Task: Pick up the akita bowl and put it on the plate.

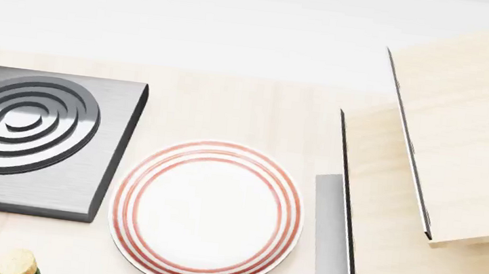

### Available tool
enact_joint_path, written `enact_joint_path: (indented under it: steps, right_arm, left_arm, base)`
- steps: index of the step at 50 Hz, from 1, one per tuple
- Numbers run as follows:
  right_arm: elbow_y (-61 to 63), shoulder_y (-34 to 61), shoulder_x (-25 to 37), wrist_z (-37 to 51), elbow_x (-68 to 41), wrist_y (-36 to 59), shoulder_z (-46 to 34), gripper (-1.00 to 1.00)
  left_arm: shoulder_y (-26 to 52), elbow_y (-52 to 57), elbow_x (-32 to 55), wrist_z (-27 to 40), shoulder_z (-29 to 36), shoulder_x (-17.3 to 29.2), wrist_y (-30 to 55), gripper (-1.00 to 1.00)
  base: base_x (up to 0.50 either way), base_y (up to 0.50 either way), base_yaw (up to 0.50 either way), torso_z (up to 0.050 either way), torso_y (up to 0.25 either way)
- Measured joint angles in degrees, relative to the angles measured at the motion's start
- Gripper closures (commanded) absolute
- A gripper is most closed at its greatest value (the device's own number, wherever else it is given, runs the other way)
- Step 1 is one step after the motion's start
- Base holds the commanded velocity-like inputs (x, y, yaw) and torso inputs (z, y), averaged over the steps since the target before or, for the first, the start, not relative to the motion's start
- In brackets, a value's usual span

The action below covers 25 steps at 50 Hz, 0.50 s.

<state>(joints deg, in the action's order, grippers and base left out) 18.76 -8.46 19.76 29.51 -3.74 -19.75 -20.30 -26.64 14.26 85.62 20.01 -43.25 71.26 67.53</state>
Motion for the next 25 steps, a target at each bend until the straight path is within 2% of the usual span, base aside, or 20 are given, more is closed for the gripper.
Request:
enact_joint_path:
  steps: [25]
  right_arm:
    - [-0.2,0.2,0.2,0.4,0.1,0.1,-0.5,-1.00]
  left_arm:
    - [2.5,-1.9,-0.1,0.0,7.0,1.3,-2.7,-1.00]
  base:
    - [0.00,0.00,0.00,0.000,0.000]
